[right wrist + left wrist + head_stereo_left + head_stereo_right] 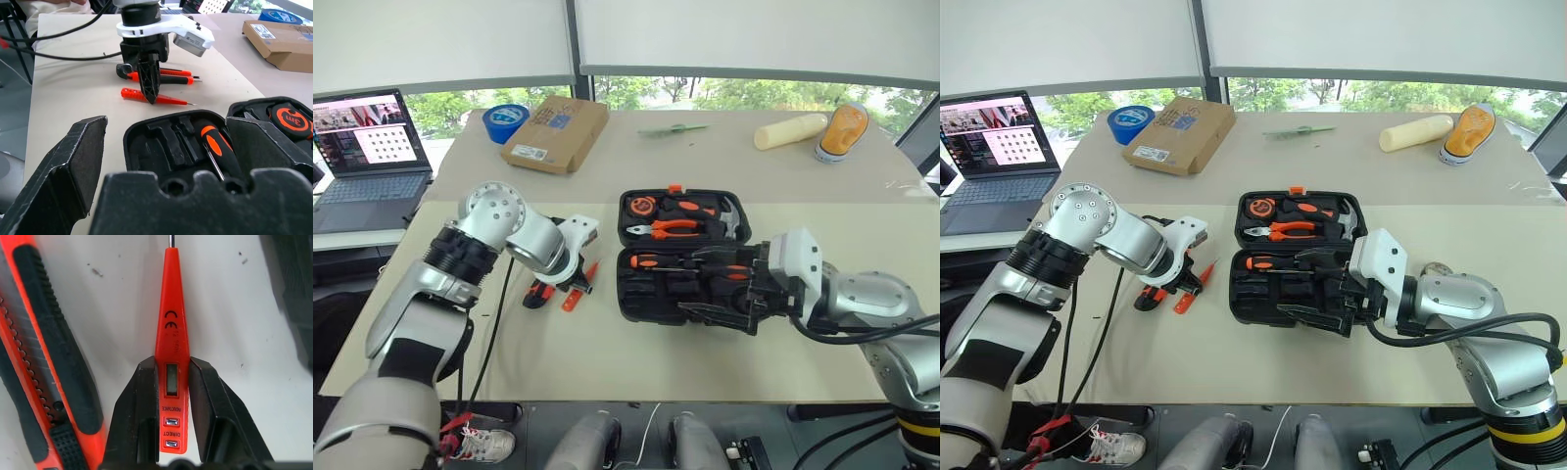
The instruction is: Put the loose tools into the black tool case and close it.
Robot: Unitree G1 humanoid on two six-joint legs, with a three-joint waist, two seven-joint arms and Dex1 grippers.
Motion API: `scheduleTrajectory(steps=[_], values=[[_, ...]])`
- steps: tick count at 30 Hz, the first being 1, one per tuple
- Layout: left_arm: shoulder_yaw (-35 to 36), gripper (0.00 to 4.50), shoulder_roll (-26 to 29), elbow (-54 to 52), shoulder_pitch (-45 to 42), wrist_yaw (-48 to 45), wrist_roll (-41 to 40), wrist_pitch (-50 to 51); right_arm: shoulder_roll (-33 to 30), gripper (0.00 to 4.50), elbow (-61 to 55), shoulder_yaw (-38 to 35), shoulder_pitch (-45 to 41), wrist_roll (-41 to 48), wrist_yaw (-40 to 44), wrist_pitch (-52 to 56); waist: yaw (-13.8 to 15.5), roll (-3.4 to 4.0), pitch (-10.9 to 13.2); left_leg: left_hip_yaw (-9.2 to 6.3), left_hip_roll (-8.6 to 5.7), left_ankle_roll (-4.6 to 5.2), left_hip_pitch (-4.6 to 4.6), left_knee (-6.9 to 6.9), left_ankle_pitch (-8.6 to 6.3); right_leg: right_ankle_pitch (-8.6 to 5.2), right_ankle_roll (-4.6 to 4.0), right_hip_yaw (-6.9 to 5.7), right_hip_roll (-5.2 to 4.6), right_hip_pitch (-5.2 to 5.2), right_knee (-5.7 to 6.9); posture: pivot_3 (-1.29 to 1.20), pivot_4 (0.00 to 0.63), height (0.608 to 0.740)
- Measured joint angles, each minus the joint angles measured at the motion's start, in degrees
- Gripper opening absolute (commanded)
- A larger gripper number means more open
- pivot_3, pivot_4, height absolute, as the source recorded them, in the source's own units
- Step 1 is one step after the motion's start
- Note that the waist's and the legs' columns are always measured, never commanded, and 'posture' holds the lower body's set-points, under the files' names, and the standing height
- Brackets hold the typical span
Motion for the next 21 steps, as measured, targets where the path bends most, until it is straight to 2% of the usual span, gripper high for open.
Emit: scheduleTrajectory(steps=[2, 3, 5, 7, 9, 11, 13, 18, 21], values=[[-5.94, 0.42, 4.37, -7.51, -1.11, -12.46, 8.03, -2.07, -0.64, 4.5, 0.01, 0.0, 0.37, -0.03, 0.14, 0.0, -0.51, -0.07, 0.05, -0.01, 0.02, -0.02, -0.19, -0.01, 0.02, 0.0, 0.0, 0.01, 0.01, -0.14, -0.01, 0.0, 0.15, 0.735], [-11.65, 0.42, 8.98, -13.03, -2.62, -24.35, 15.61, -7.38, -1.14, 4.5, 0.03, -0.02, 0.7, -0.1, 0.34, -0.01, -0.82, -0.1, 0.06, 0.01, 0.03, -0.05, -0.22, -0.03, 0.02, 0.0, -0.02, 0.01, -0.08, -0.17, -0.05, 0.0, 0.15, 0.735], [-16.82, 0.42, 13.97, -17.45, -4.71, -37.73, 24.81, -15.14, -1.47, 4.5, 0.04, -0.3, 1.53, -0.19, 0.63, -0.02, -1.02, -0.09, 0.06, 0.01, 0.04, -0.05, -0.17, -0.08, 0.03, 0.01, -0.03, -0.02, -0.01, -0.12, -0.1, 0.0, 0.15, 0.735], [-20.91, 0.42, 20.02, -19.22, -4.64, -54.74, 37.72, -30.63, -1.54, 4.5, 0.07, -0.69, 2.12, -0.18, 0.71, -0.02, -1.16, -0.08, 0.06, 0.07, 0.1, -0.08, -0.12, -0.22, 0.03, 0.09, -0.17, -0.03, -0.09, -0.09, -0.42, 0.0, 0.15, 0.735], [-21.7, 0.42, 23.16, -18.31, -2.51, -66.07, 47.52, -43.94, -2.26, 4.5, 0.09, -1.25, 2.23, -0.15, 0.72, -0.02, -1.13, -0.07, 0.05, 0.06, 0.13, -0.03, -0.11, -0.22, 0.05, 0.1, -0.19, -0.07, -0.06, -0.07, -0.47, 0.0, 0.15, 0.735], [-20.28, 0.42, 23.43, -16.18, 0.41, -74.2, 52.6, -51.94, -2.49, 4.5, 0.09, -1.71, 2.22, -0.12, 0.73, -0.02, -0.97, -0.07, 0.06, 0.03, 0.12, 0.01, -0.13, -0.19, 0.04, 0.11, -0.19, -0.16, 0.15, -0.06, -0.49, 0.0, 0.15, 0.735], [-17.01, 0.42, 22.2, -14.01, 3.81, -79.83, 54.21, -56.98, -2.5, 4.5, 0.09, -1.87, 2.32, -0.03, 0.72, -0.02, -0.66, -0.11, 0.08, -0.03, 0.11, 0.09, -0.23, -0.07, 0.01, 0.11, -0.16, -0.2, 0.16, -0.07, -0.49, 0.0, 0.15, 0.735], [-8.14, 0.42, 16.97, -11.26, 5.27, -88.29, 56.33, -62.88, -2.59, 4.5, 0.08, -2.34, 2.92, -0.02, 0.69, -0.02, -0.36, -0.18, 0.11, -0.04, 0.08, 0.21, -0.34, 0.06, -0.02, 0.18, -0.05, -0.24, 0.16, -0.08, -0.53, 0.0, 0.15, 0.735], [-6.76, 0.42, 13.06, -10.61, 3.77, -93.32, 59.06, -62.86, -3.74, 4.5, 0.16, -3.34, 4.7, -0.49, 0.79, -0.07, -0.39, -0.18, 0.11, -0.06, 0.09, 0.22, -0.35, 0.06, -0.02, 0.18, -0.04, -0.28, 0.17, -0.08, -0.5, 0.0, 0.15, 0.735]])
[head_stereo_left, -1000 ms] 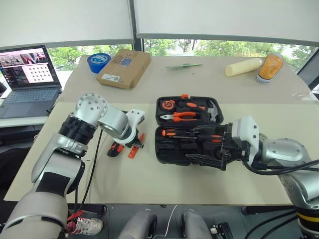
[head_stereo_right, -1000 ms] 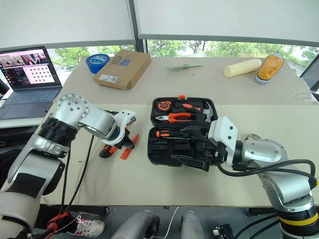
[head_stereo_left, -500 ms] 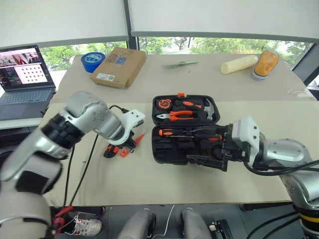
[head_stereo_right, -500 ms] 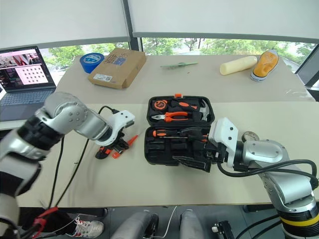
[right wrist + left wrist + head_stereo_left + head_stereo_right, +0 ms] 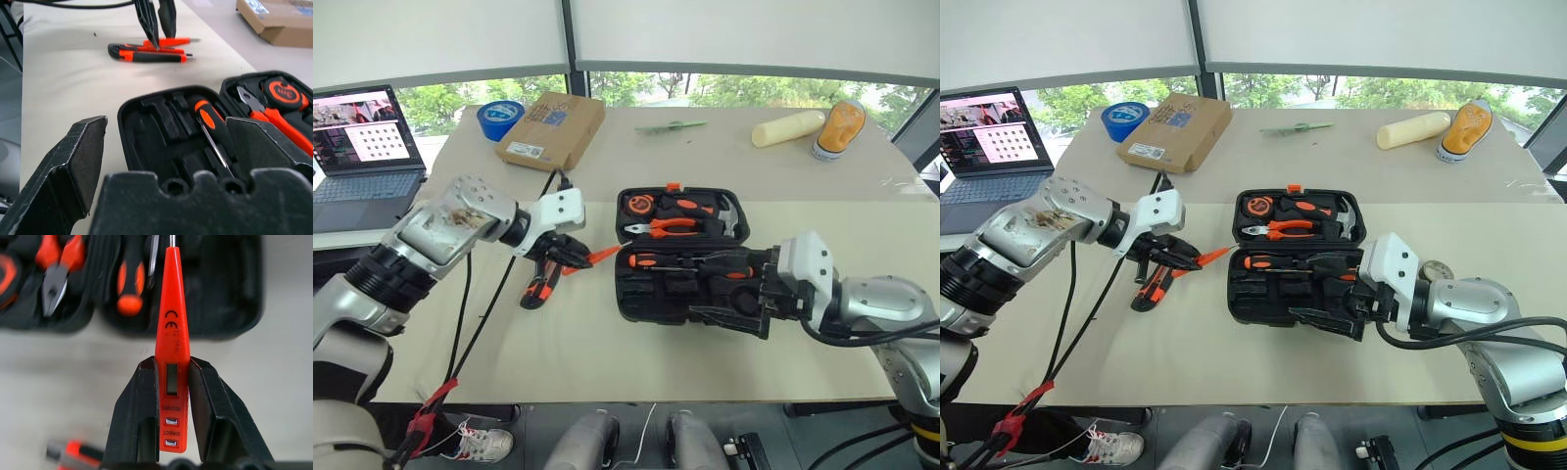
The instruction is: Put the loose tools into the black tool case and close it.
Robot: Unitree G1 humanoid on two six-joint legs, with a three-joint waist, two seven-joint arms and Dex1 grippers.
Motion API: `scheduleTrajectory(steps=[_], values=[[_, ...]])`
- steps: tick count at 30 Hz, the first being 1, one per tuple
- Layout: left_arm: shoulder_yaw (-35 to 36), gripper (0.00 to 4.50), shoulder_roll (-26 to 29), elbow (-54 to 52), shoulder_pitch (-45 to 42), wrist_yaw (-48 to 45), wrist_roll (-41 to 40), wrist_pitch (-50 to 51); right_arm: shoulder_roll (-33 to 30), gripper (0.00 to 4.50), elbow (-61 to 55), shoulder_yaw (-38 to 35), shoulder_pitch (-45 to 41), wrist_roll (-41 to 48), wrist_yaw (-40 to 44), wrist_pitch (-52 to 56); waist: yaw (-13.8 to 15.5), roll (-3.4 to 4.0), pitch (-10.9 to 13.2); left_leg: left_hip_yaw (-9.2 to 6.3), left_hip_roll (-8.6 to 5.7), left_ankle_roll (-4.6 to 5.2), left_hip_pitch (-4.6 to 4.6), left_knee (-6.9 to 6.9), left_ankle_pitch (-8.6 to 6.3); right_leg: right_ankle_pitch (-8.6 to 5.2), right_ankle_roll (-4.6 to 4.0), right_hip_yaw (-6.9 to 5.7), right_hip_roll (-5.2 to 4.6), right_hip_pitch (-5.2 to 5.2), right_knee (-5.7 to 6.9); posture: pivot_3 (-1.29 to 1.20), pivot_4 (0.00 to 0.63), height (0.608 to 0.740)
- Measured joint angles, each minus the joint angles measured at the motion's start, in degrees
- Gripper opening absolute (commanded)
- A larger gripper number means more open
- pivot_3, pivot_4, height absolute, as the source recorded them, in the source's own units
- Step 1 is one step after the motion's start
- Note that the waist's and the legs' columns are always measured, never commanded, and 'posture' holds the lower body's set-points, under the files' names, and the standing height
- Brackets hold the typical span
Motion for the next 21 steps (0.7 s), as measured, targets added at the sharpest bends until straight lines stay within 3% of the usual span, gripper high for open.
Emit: scheduleTrajectory(steps=[10, 14, 21], values=[[-5.14, 0.42, -16.14, 4.12, -9.99, -6.36, 11.87, 10.44, -2.23, 4.5, 1.15, -2.67, 3.79, -2.27, 1.38, -2.23, -0.68, -0.03, 0.02, 0.03, 0.02, 0.08, -0.04, 0.04, -0.02, 0.0, 0.04, 0.03, 0.06, -0.02, 0.03, 0.0, 0.15, 0.735], [-8.92, 0.42, -19.18, 7.51, -10.36, -7.25, 17.47, 12.91, -1.84, 4.5, 1.06, -2.75, 4.16, -2.31, 0.24, -2.24, -0.95, -0.03, 0.02, 0.03, 0.04, 0.07, -0.05, 0.0, -0.01, 0.0, 0.04, 0.07, 0.08, -0.05, 0.06, 0.0, 0.15, 0.735], [-8.86, 0.42, -25.3, 14.24, -11.63, -5.66, 23.91, 13.64, -0.99, 4.5, -0.28, -2.87, 4.84, -2.08, -1.78, -2.23, -0.42, -0.03, 0.02, 0.02, 0.01, 0.08, 0.0, 0.07, -0.02, 0.0, 0.05, 0.04, 0.04, 0.06, 0.02, 0.0, 0.15, 0.735]])
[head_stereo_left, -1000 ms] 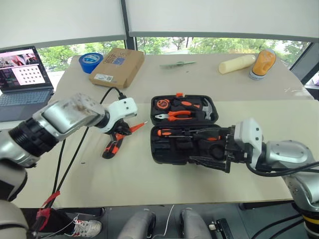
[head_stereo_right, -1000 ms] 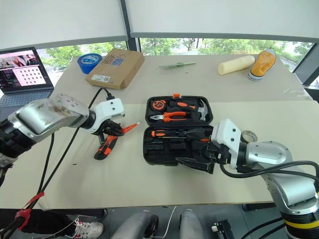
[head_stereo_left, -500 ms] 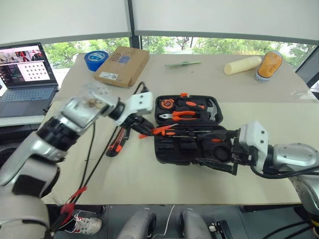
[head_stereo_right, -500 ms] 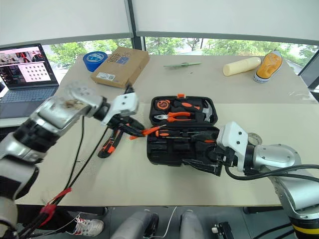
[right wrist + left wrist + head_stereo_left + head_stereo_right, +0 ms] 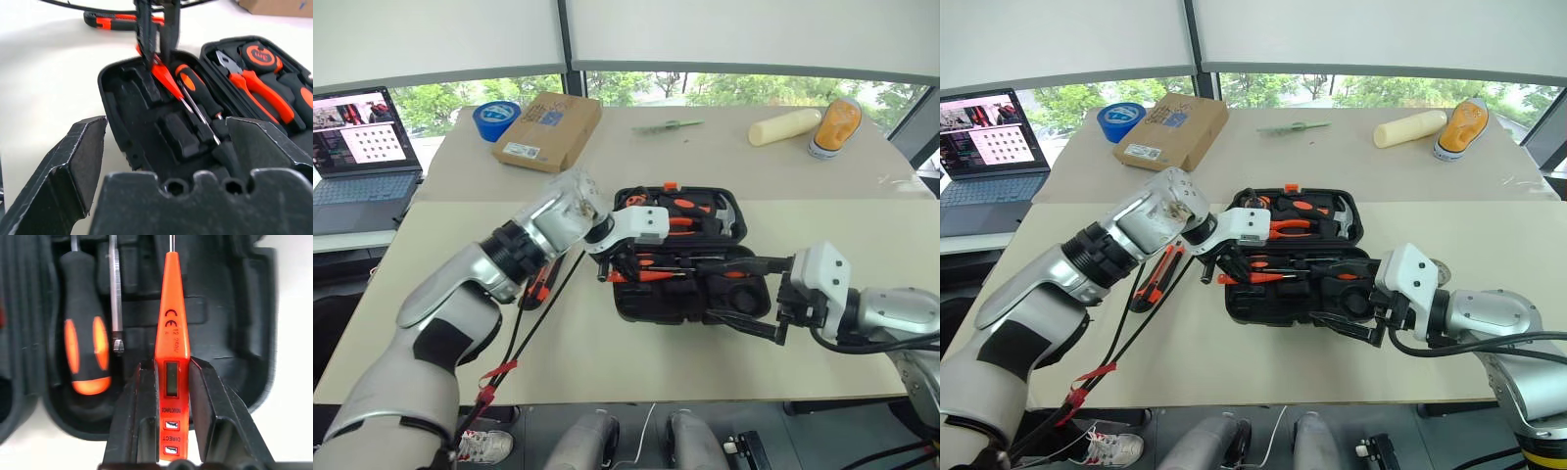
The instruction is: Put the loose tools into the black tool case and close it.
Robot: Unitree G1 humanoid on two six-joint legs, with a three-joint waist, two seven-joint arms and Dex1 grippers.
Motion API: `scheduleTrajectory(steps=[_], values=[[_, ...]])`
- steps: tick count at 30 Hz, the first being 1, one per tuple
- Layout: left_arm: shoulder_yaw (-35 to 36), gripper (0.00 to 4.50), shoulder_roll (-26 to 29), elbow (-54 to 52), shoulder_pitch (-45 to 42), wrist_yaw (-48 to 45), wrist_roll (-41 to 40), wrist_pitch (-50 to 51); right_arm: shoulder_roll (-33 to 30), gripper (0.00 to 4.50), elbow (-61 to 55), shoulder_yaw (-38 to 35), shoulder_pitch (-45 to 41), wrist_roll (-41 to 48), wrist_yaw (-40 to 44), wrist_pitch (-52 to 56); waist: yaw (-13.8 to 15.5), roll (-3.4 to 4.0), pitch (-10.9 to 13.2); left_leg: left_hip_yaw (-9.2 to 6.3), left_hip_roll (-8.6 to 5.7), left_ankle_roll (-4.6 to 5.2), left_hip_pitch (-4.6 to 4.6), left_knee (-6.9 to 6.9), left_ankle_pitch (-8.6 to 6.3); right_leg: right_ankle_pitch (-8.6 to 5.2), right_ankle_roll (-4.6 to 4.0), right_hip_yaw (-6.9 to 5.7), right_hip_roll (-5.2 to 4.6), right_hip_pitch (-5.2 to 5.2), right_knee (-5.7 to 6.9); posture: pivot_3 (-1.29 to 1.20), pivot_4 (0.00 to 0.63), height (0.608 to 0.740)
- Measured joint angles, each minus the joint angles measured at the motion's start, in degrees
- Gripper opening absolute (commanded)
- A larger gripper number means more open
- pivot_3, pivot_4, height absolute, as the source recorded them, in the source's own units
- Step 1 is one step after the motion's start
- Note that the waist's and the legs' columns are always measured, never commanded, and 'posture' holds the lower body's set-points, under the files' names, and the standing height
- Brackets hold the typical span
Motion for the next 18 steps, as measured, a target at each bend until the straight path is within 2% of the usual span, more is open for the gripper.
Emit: scheduleTrajectory(steps=[9, 18], values=[[0.75, 0.42, -6.9, 4.64, -0.73, -0.55, 2.11, 3.07, 0.49, 4.5, -0.39, -0.23, 1.26, 0.02, -0.99, 0.0, -0.24, -0.01, 0.01, 0.0, 0.01, 0.0, -0.03, -0.02, 0.0, 0.0, 0.0, 0.02, 0.02, -0.08, 0.03, 0.0, 0.15, 0.735], [0.47, 0.42, -7.22, 5.64, -0.75, -2.08, 5.49, 2.42, 1.12, 4.5, -0.88, -0.23, 1.83, 0.01, -2.15, 0.0, -0.24, -0.01, 0.01, 0.0, 0.01, 0.0, -0.02, -0.02, 0.0, 0.0, 0.0, 0.02, 0.03, -0.07, 0.03, 0.0, 0.15, 0.735]])
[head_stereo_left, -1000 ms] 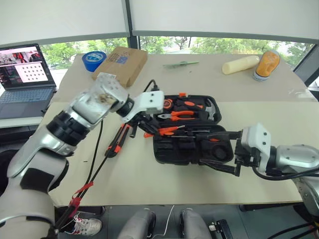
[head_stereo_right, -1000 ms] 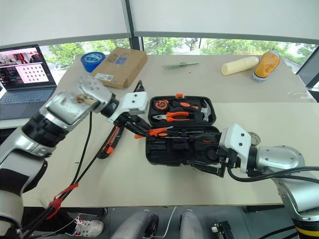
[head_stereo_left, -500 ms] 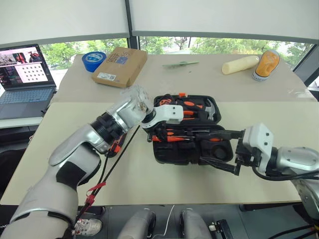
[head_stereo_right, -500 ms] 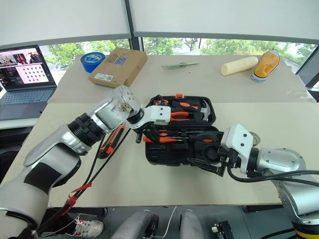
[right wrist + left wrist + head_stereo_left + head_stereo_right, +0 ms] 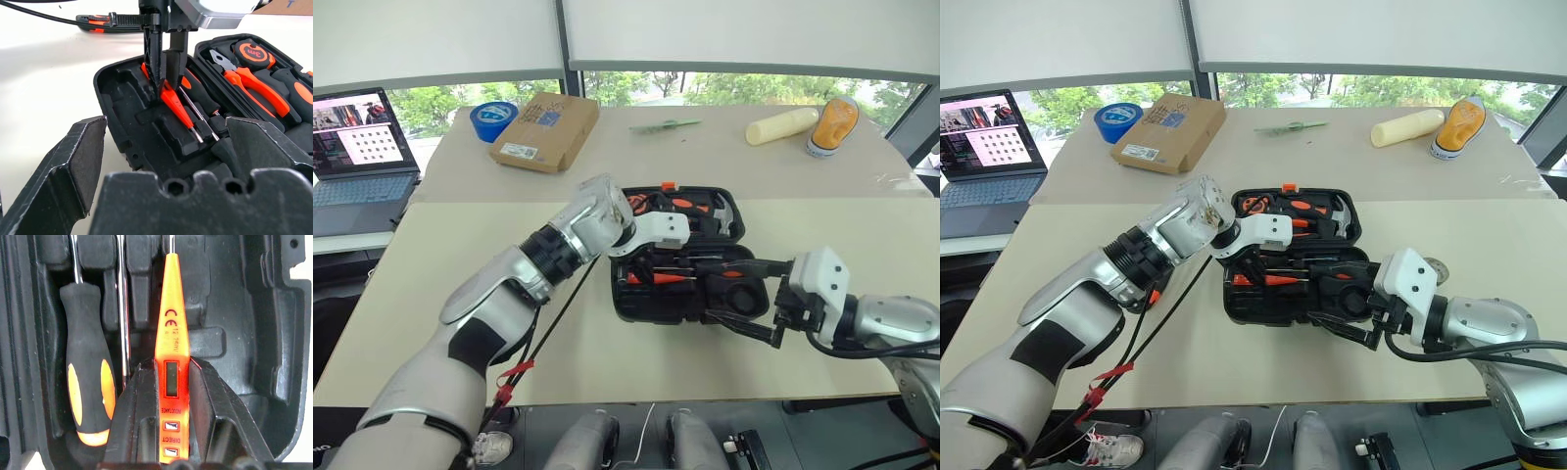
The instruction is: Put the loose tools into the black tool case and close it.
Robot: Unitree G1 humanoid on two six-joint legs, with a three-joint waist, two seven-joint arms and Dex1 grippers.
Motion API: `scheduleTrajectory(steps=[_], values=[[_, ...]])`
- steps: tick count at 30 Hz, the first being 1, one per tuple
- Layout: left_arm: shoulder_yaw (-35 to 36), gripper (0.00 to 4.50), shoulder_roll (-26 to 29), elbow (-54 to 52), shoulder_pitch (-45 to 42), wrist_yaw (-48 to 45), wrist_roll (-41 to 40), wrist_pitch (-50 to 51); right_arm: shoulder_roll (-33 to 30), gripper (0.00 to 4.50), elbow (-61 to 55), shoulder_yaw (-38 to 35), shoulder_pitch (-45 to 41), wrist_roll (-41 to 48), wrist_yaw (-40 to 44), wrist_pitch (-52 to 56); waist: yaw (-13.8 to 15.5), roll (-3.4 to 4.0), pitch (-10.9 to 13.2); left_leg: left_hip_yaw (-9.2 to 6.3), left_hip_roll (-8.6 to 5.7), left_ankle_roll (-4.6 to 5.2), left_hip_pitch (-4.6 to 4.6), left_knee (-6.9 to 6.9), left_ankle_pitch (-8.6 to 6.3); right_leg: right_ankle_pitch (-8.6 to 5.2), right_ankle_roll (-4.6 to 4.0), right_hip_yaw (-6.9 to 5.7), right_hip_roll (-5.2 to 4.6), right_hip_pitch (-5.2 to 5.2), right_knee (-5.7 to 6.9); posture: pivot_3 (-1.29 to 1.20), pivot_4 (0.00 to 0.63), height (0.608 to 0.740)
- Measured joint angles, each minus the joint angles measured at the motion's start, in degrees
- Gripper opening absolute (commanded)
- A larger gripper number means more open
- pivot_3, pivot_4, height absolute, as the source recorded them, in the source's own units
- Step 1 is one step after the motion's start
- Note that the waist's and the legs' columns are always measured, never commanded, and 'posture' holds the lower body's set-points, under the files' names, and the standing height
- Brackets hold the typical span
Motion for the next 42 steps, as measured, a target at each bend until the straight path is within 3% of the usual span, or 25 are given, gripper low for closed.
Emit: scheduleTrajectory(steps=[20, 22, 29, 32, 36, 37, 38, 42], values=[[1.1, 0.42, -1.49, 2.51, -0.11, 0.07, 2.16, 2.1, 0.52, 4.5, 0.0, 0.34, -0.03, -0.12, -0.61, -0.09, -0.34, 0.01, -0.01, 0.01, 0.03, 0.01, 0.13, -0.03, -0.01, 0.0, 0.0, 0.03, 0.04, 0.08, 0.02, 0.0, 0.15, 0.735], [1.05, 1.42, -1.19, 1.67, 0.02, -0.04, 2.17, 2.64, 0.52, 4.5, 0.01, 0.46, -0.06, -0.13, -0.6, -0.17, -0.38, 0.01, -0.01, 0.01, 0.03, 0.0, 0.11, -0.03, -0.01, 0.0, 0.0, 0.05, 0.04, 0.06, 0.03, 0.0, 0.15, 0.735], [1.98, 3.8, 4.65, -8.0, 2.2, -2.25, 1.16, 4.13, 0.53, 4.5, 0.1, 0.83, -0.64, -0.13, -0.44, -0.19, -0.39, 0.01, 0.0, 0.02, 0.03, -0.01, 0.06, -0.01, 0.0, 0.0, 0.0, 0.06, 0.04, 0.0, 0.06, 0.0, 0.15, 0.735], [4.83, 3.8, 7.96, -13.66, 3.26, -3.16, -1.01, 4.5, 0.53, 4.5, 0.15, 0.91, -0.65, -0.13, -0.1, -0.2, -0.28, 0.01, -0.01, 0.02, 0.03, -0.02, 0.06, -0.01, 0.01, 0.0, 0.0, 0.06, 0.04, -0.02, 0.06, 0.0, 0.15, 0.735], [16.0, 3.8, 9.75, -20.07, 7.12, -1.13, -6.89, 4.59, 0.53, 4.5, 0.34, 0.99, -0.67, -0.13, 0.12, -0.2, -0.14, 0.03, -0.01, 0.02, 0.04, -0.04, 0.1, -0.01, 0.02, 0.0, -0.01, 0.05, 0.04, 0.0, 0.04, 0.0, 0.15, 0.735], [19.47, 3.28, 9.82, -20.93, 8.86, -0.01, -8.64, 3.84, 0.53, 4.5, 0.38, 1.0, -0.68, -0.12, 0.18, -0.2, -0.14, 0.04, -0.02, 0.02, 0.04, -0.04, 0.14, -0.01, 0.02, 0.0, -0.01, 0.05, 0.04, 0.02, 0.05, 0.0, 0.15, 0.735], [22.74, 3.14, 10.0, -21.32, 11.06, 1.04, -10.38, 2.85, 0.53, 4.5, 0.44, 0.99, -0.68, -0.12, 0.25, -0.2, -0.17, 0.04, -0.02, 0.02, 0.05, -0.05, 0.16, -0.02, 0.02, 0.0, -0.01, 0.05, 0.04, 0.04, 0.05, 0.0, 0.15, 0.735], [31.92, 1.56, 9.0, -20.84, 21.0, 4.45, -14.87, -5.86, 0.52, 4.5, 0.64, 0.97, -0.67, -0.12, 0.52, -0.2, -0.13, 0.09, -0.05, 0.02, 0.04, -0.06, 0.25, -0.04, 0.03, 0.01, -0.02, 0.05, 0.02, 0.09, 0.04, 0.0, 0.15, 0.735]])
